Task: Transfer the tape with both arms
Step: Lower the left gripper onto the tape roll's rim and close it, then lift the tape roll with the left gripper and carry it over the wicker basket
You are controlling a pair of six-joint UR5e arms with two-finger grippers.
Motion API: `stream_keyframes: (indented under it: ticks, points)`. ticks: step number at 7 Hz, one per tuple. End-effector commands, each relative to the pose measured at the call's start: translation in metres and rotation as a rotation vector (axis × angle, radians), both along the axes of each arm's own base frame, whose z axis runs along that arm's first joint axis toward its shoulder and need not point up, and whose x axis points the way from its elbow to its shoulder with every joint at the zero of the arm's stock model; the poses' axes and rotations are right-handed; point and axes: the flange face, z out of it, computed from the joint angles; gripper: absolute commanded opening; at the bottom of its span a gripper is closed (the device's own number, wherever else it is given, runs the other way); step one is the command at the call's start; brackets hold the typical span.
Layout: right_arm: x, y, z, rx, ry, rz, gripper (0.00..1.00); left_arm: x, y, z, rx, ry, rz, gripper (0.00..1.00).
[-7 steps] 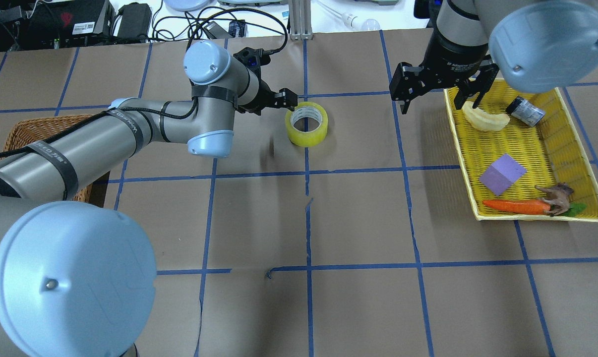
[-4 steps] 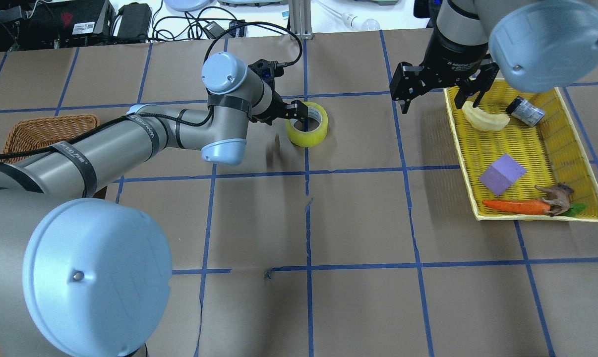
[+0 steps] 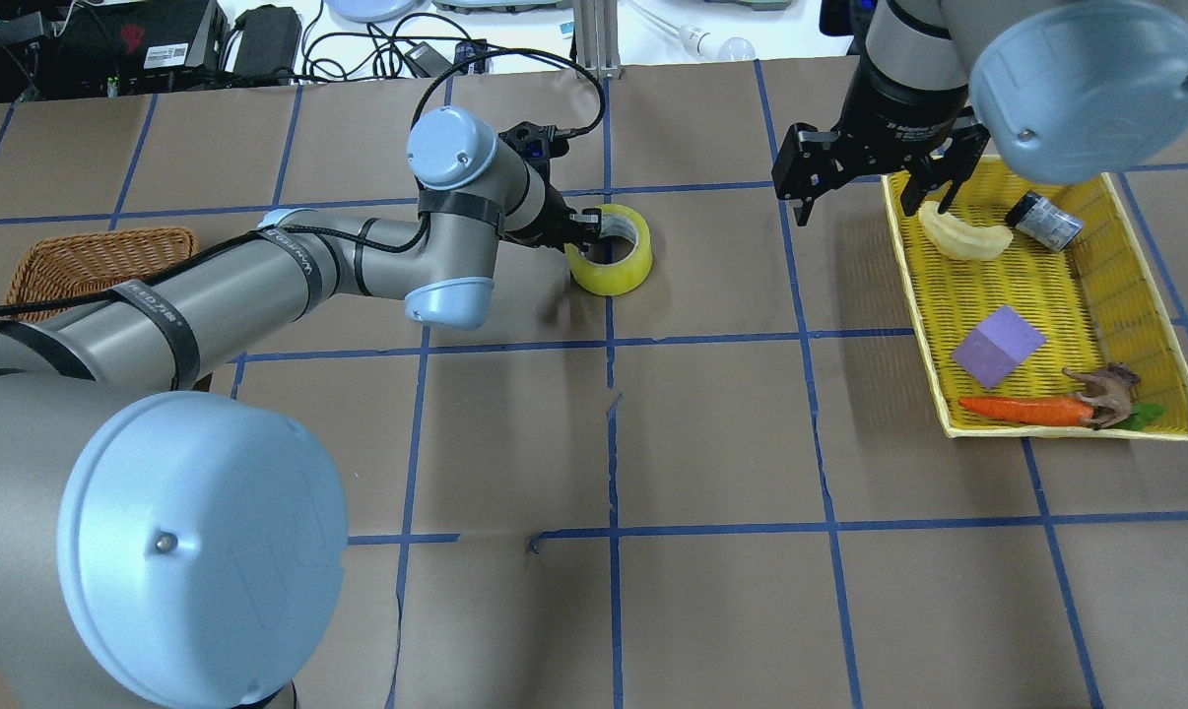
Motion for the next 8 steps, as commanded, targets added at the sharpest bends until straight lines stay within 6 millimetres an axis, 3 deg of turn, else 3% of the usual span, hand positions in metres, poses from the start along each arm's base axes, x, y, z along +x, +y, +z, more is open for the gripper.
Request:
stream_keyframes:
  ticks: [1, 2, 3, 5, 6, 8]
  points:
    - [-0.001, -0.001, 0.000, -0.005, -0.003, -0.002, 1.00, 0.003, -0.013, 0.046, 0.019, -0.015, 0.001, 0.00]
    - [-0.001, -0.001, 0.000, -0.005, -0.003, -0.002, 1.00, 0.016, -0.026, 0.079, 0.039, -0.094, 0.021, 0.00]
    - [-0.001, -0.001, 0.001, -0.006, -0.003, -0.002, 1.00, 0.060, -0.039, 0.114, 0.088, -0.137, 0.056, 0.00]
    - [-0.003, -0.002, 0.002, -0.008, 0.002, -0.003, 1.00, 0.192, -0.045, 0.156, 0.185, -0.167, 0.085, 0.00]
    - [-0.002, -0.002, 0.007, -0.017, 0.000, -0.002, 1.00, 0.259, -0.037, 0.171, 0.212, -0.167, 0.126, 0.00]
    - [-0.004, -0.003, 0.010, -0.016, 0.008, -0.004, 1.00, 0.377, -0.014, 0.182, 0.227, -0.189, 0.038, 0.00]
